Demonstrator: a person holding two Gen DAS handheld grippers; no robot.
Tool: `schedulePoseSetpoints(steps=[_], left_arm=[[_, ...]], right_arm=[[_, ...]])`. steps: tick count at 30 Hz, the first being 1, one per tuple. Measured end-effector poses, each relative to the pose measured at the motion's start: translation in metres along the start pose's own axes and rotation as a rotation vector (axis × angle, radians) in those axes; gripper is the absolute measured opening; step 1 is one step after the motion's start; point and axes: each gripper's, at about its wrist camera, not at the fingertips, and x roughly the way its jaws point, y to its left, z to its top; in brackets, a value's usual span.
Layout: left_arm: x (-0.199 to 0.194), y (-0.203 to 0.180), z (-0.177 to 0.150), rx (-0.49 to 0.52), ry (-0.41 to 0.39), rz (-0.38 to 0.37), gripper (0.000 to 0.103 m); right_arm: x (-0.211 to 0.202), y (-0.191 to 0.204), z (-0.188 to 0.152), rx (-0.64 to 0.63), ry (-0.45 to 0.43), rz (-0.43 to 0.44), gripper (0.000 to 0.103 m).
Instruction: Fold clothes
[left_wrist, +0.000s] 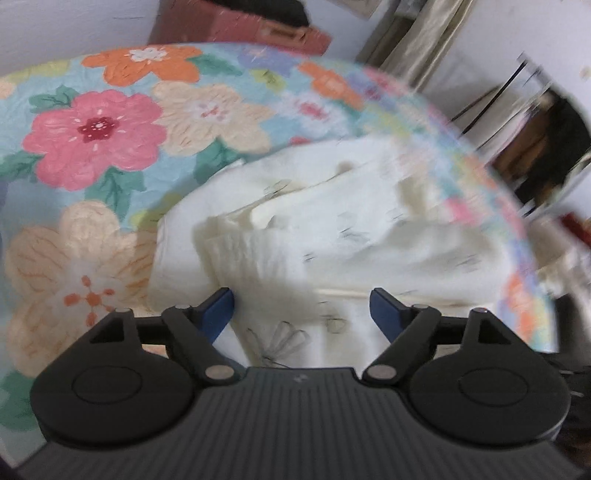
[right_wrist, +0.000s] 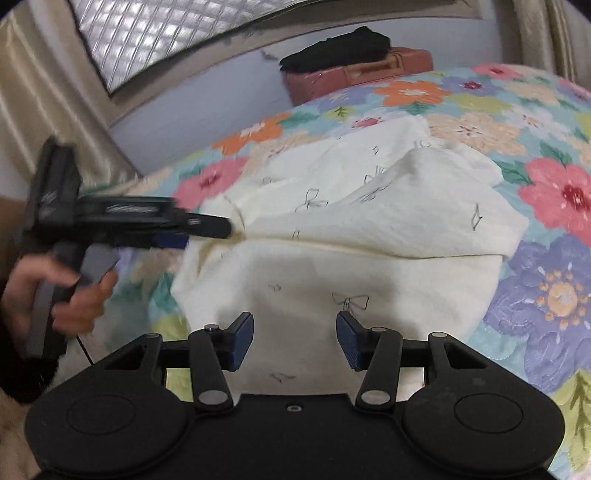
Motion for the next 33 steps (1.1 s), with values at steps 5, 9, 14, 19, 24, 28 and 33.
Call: schedulePoseSetpoints(steps=[5, 9, 14, 19, 24, 28, 33], left_arm=[[0.017, 0.007, 0.001, -0.019, -0.018, 0.049, 0.042], [0.015, 0.000, 0.001, 0.024, -0.052, 0.067, 0.007], [-0.027, -0.009, 0.005, 0.055, -0.258, -0.008, 0.004], [-0.042, 0.015, 0.002, -0.052, -0.251, 0.059, 0.004], [0.000, 0.052, -0.014, -0.186, 0.038, 0.171, 0.004], [-0.009, 0.034, -0.006, -0.101, -0.026, 0.230, 0.005], [-0.006, 0.026, -0.007, -0.055, -0.005, 0.279, 0.005]], right_arm=[[0.002, 0.001, -0.005, -0.034, 0.017, -0.022, 0.058], [0.014, -0.008, -0.014, 0.016, 0.037, -0.024, 0.060], [0.016, -0.019, -0.022, 0.091, 0.019, -0.010, 0.060], [0.016, -0.018, -0.029, 0.083, 0.028, -0.012, 0.061], [0.017, -0.015, -0.035, 0.052, 0.035, -0.021, 0.061], [0.018, -0.016, -0.035, 0.049, 0.045, -0.021, 0.061], [0.013, -0.005, -0.031, 0.058, 0.091, -0.026, 0.068]])
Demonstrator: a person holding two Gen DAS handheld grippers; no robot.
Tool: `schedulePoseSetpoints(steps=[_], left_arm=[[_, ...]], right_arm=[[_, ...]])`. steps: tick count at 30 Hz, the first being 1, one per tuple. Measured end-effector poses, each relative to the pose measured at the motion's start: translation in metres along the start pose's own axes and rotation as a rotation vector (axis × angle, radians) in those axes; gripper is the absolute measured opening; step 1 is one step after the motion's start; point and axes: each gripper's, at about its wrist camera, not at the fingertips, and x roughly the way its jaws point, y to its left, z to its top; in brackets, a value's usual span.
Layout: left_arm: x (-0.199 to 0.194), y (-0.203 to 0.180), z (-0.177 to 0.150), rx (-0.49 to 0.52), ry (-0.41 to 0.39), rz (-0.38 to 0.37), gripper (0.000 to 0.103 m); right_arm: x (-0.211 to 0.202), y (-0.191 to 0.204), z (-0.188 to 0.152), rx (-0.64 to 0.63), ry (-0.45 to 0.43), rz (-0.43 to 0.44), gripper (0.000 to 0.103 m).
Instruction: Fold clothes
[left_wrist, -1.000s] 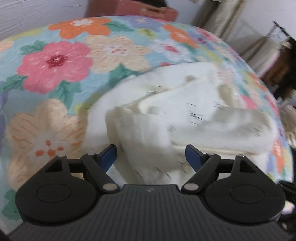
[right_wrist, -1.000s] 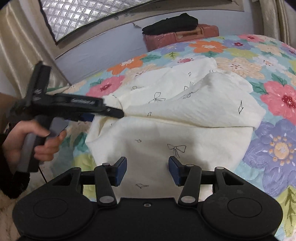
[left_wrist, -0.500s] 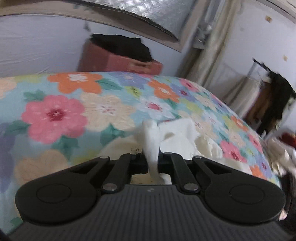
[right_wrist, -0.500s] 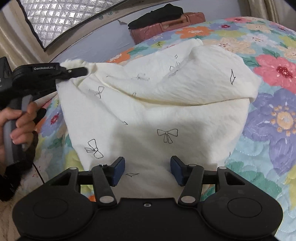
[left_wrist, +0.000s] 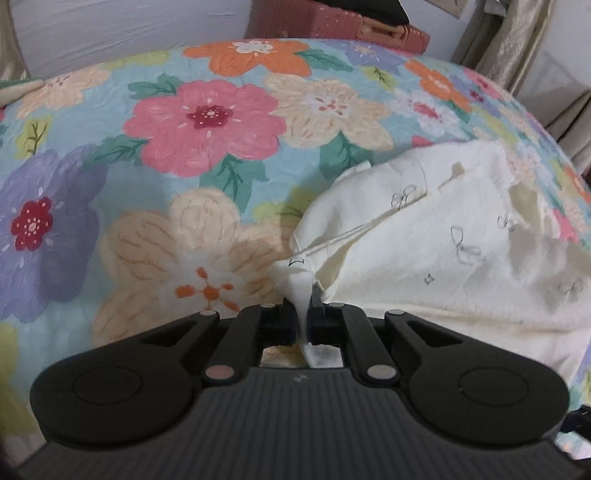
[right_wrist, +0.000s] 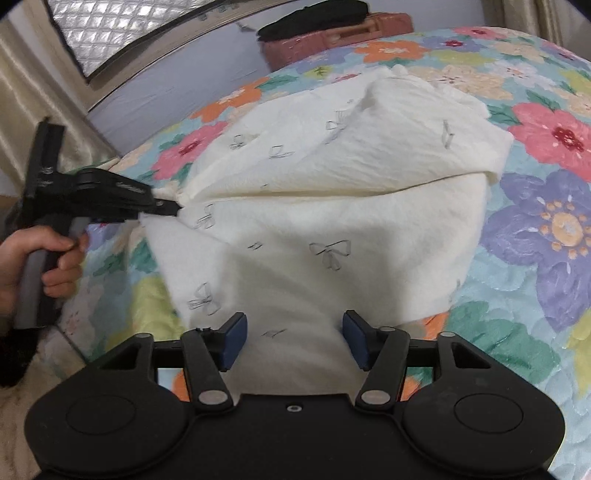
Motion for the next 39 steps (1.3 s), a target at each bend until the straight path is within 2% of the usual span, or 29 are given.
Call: schedulePoseSetpoints(steps=[4, 6, 8, 11, 15, 17, 19, 21, 22, 25, 30, 34, 37, 38, 39], left_arm=[[-0.013, 0.003, -0.001, 0.013, 0.017, -0.006, 0.009], [-0.023, 0.012, -0.001, -0.027, 0.035, -0.053, 0.009], [-0.037, 0.020, 0.002, -0.071, 0.015, -0.111, 0.009], [-0.055, 0.021, 0.015, -0.101, -0.030, -0.194, 0.009], [-0.049, -0.009, 0.044, -0.044, 0.005, -0.233, 0.014], [-0.049, -0.022, 0.058, -0.024, -0.007, -0.228, 0.016], [-0.054, -0.026, 0.069, -0.029, -0.062, -0.196, 0.022], [-0.056, -0.024, 0.075, -0.042, -0.111, -0.154, 0.038], [-0.053, -0.022, 0.075, -0.050, -0.122, -0.143, 0.039], [-0.027, -0.020, 0.065, -0.038, -0.122, -0.205, 0.039], [0.021, -0.016, 0.043, -0.071, -0.024, -0.297, 0.039], [0.025, -0.017, 0.046, -0.061, -0.035, -0.331, 0.039], [0.028, -0.012, 0.044, -0.090, -0.016, -0.382, 0.039], [0.030, -0.011, 0.043, -0.102, -0.006, -0.396, 0.039], [0.031, -0.009, 0.043, -0.114, 0.003, -0.405, 0.039]], right_arm=[[0.010, 0.008, -0.005, -0.109, 0.039, -0.031, 0.070], [0.005, 0.009, 0.000, -0.101, 0.046, -0.028, 0.070], [-0.009, 0.012, 0.011, -0.112, 0.033, -0.003, 0.070], [-0.038, 0.019, 0.042, -0.178, -0.046, 0.044, 0.070], [-0.047, 0.023, 0.106, -0.280, -0.062, 0.060, 0.070], [-0.034, 0.022, 0.136, -0.334, -0.024, 0.029, 0.070], [-0.017, 0.017, 0.159, -0.370, 0.026, -0.017, 0.070], [0.004, 0.011, 0.178, -0.379, 0.081, -0.044, 0.070], [0.012, 0.007, 0.185, -0.371, 0.105, -0.045, 0.070], [0.038, -0.003, 0.199, -0.349, 0.172, -0.033, 0.070], [0.081, -0.019, 0.208, -0.338, 0.238, -0.071, 0.070], [0.104, -0.036, 0.212, -0.265, 0.250, -0.064, 0.070], [0.115, -0.042, 0.214, -0.259, 0.245, -0.064, 0.070], [0.118, -0.042, 0.213, -0.268, 0.250, -0.049, 0.068], [0.120, -0.041, 0.213, -0.288, 0.259, -0.027, 0.048]])
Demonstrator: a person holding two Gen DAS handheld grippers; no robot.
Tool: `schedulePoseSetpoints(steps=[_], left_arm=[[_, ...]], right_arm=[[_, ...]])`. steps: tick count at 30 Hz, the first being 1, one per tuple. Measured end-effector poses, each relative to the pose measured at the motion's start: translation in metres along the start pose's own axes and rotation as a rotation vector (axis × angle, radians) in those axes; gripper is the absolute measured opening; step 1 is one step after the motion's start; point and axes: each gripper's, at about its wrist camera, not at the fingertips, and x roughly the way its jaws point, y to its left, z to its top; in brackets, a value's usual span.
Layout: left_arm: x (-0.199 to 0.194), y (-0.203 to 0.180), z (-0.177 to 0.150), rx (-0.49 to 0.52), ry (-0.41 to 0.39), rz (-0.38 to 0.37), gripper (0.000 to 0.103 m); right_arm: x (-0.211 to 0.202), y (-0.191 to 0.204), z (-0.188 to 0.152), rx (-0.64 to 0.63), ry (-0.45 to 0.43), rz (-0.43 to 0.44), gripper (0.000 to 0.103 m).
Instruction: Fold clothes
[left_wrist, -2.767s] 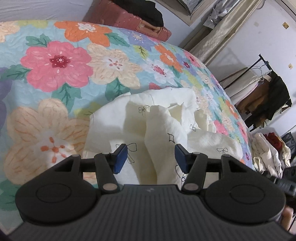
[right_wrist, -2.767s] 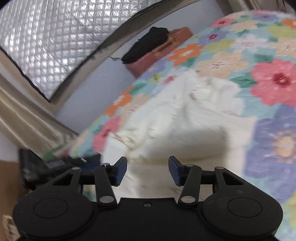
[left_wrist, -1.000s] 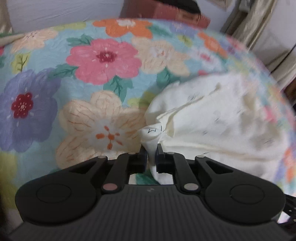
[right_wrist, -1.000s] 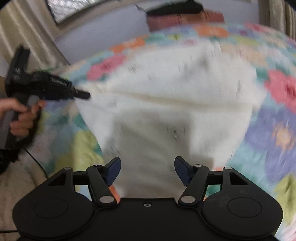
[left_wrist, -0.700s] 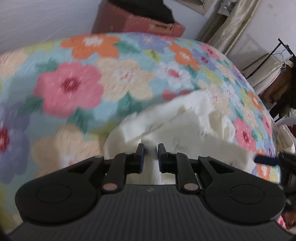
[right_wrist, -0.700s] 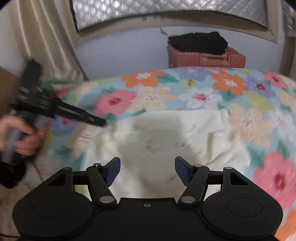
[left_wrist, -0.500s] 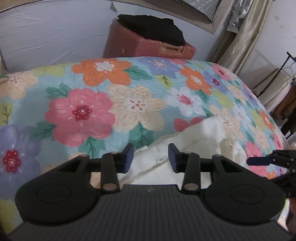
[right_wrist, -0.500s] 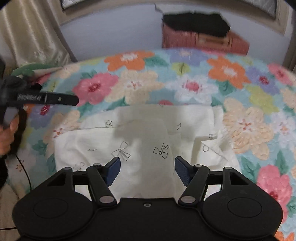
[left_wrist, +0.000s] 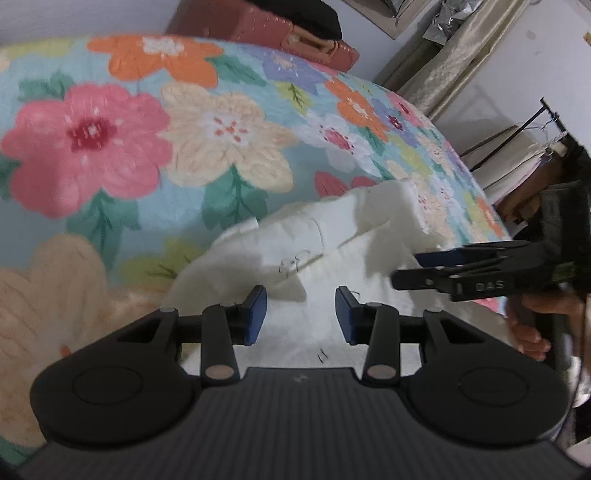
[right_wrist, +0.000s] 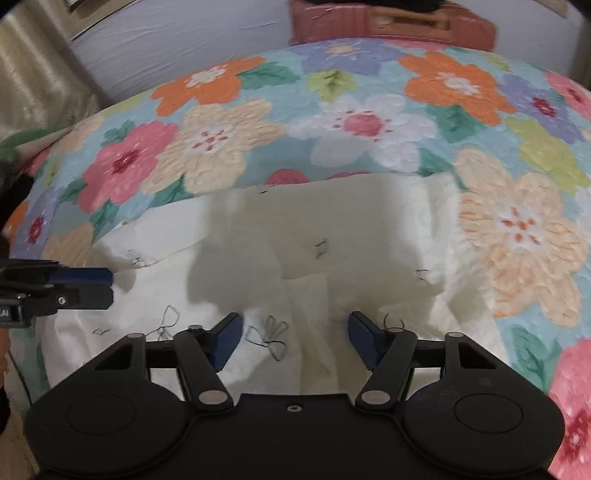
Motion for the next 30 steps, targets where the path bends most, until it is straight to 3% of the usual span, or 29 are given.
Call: schedulePoseSetpoints(steps=[1, 3, 4, 8, 12, 15, 17, 19, 23, 27, 30], left_arm=[[0.000, 0.003, -0.001, -0.014, 0.006, -0.007, 0.039], [0.000, 0.006, 0.000, -0.028, 0.011, -0.014, 0.039], [-0.001, 0.006, -0.001, -0.030, 0.009, -0.015, 0.039], [-0.007, 0.004, -0.002, -0.031, -0.011, -0.014, 0.039], [-0.022, 0.000, -0.001, -0.031, -0.101, 0.027, 0.039], [-0.036, -0.013, -0.001, 0.060, -0.215, 0.193, 0.039], [-0.036, -0.016, 0.000, 0.108, -0.207, 0.245, 0.042], [-0.028, -0.009, -0.001, 0.073, -0.154, 0.232, 0.042], [-0.010, 0.001, -0.004, 0.065, -0.055, 0.284, 0.042], [-0.016, 0.002, -0.005, 0.061, -0.063, 0.267, 0.042], [-0.031, 0.000, -0.004, 0.044, -0.124, 0.217, 0.042]], right_arm=[[0.001, 0.004, -0.001, -0.046, 0.010, 0.015, 0.016], [-0.004, 0.018, -0.004, -0.179, -0.024, -0.024, 0.011], [-0.009, 0.023, -0.005, -0.212, -0.051, -0.042, 0.006], [-0.042, 0.040, -0.006, -0.291, -0.207, -0.082, 0.004], [-0.083, 0.059, 0.002, -0.354, -0.412, -0.105, 0.003], [-0.092, 0.071, 0.009, -0.390, -0.501, -0.155, 0.004], [-0.083, 0.069, 0.013, -0.355, -0.500, -0.163, 0.004], [-0.068, 0.066, 0.018, -0.307, -0.478, -0.202, 0.008], [-0.059, 0.049, 0.019, -0.117, -0.472, -0.258, 0.038], [-0.089, 0.026, -0.018, 0.170, -0.515, -0.196, 0.041], [-0.095, 0.025, -0.056, 0.222, -0.475, -0.111, 0.041]])
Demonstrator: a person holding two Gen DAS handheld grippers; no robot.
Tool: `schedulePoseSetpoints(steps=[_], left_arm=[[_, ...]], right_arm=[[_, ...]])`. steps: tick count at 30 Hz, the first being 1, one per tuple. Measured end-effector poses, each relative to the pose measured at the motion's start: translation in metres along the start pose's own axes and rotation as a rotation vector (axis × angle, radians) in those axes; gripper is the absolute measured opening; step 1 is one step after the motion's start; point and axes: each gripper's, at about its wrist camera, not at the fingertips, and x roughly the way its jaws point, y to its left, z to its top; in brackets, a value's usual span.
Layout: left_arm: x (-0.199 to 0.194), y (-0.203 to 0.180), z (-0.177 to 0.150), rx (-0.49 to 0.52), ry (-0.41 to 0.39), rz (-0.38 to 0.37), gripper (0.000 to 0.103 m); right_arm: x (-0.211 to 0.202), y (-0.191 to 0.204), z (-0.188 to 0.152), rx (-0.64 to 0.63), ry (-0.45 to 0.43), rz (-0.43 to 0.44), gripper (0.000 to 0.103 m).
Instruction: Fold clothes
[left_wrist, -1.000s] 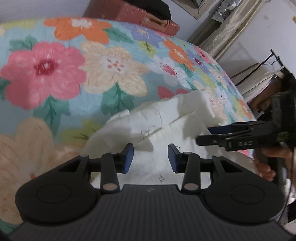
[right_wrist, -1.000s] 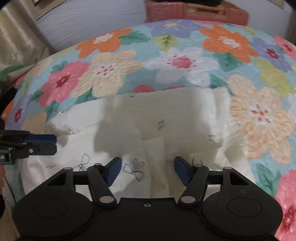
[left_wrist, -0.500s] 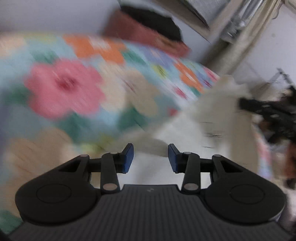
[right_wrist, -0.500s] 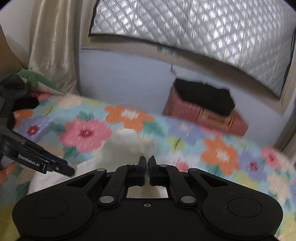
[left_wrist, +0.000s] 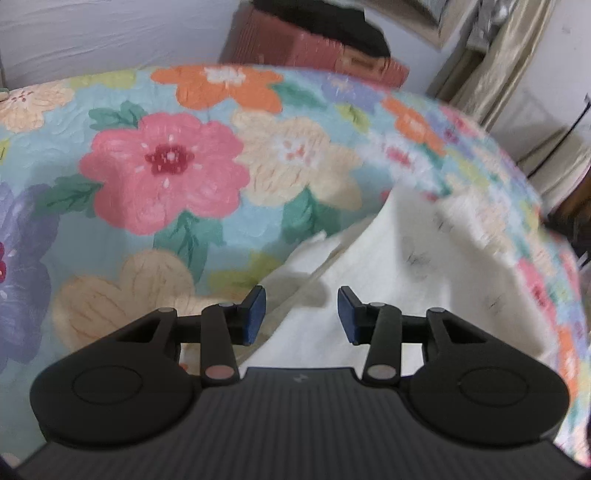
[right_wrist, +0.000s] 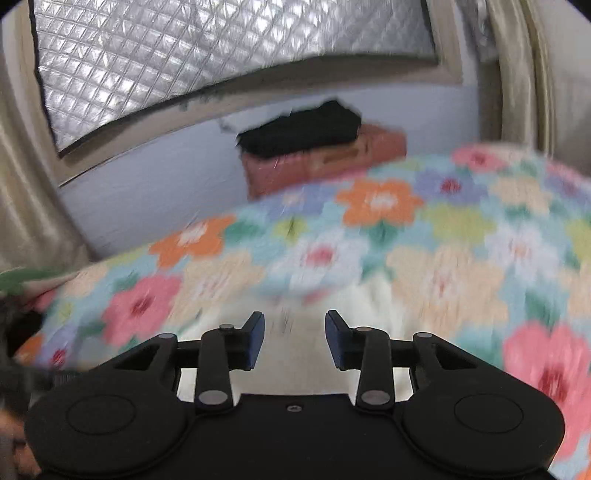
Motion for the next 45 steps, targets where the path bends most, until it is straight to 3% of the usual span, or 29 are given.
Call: schedulePoseSetpoints(steps=[3, 6, 11, 17, 23, 27, 34, 37, 40, 45], left_arm=[[-0.005, -0.004, 0.003, 0.009, -0.004, -0.064, 0.042], [0.007, -0.013, -0.005, 0.029, 0.085, -0.084, 0.042], [0.035, -0.018, -0.021, 0.055, 0.208, -0.024, 0.042], [0.032, -0.020, -0.021, 0.063, 0.212, -0.009, 0.042], [0.030, -0.021, -0.022, 0.065, 0.213, 0.005, 0.042], [0.031, -0.023, -0.022, 0.071, 0.212, 0.014, 0.042], [0.027, -0.024, -0.020, 0.084, 0.219, 0.026, 0.043], [0.013, -0.026, -0.019, 0.114, 0.202, 0.059, 0.050], [-0.004, -0.023, -0.019, 0.132, 0.185, 0.096, 0.053], [-0.039, -0.003, -0.018, 0.102, 0.134, 0.106, 0.065]], right_arm=[[-0.007, 0.001, -0.033, -0.048, 0.083, -0.036, 0.042], [0.000, -0.009, -0.055, -0.073, 0.136, -0.111, 0.043], [0.005, -0.047, -0.069, 0.043, 0.146, -0.171, 0.043], [-0.002, -0.050, -0.076, 0.062, 0.149, -0.222, 0.044], [-0.030, -0.041, -0.081, 0.102, 0.099, -0.264, 0.055], [-0.049, -0.038, -0.083, 0.143, 0.072, -0.232, 0.057], [-0.057, -0.017, -0.094, 0.108, 0.105, -0.174, 0.061], [-0.051, -0.004, -0.107, 0.063, 0.137, -0.166, 0.067], [-0.050, 0.013, -0.115, -0.037, 0.099, -0.303, 0.067], [-0.074, 0.021, -0.112, -0.040, 0.038, -0.255, 0.068]])
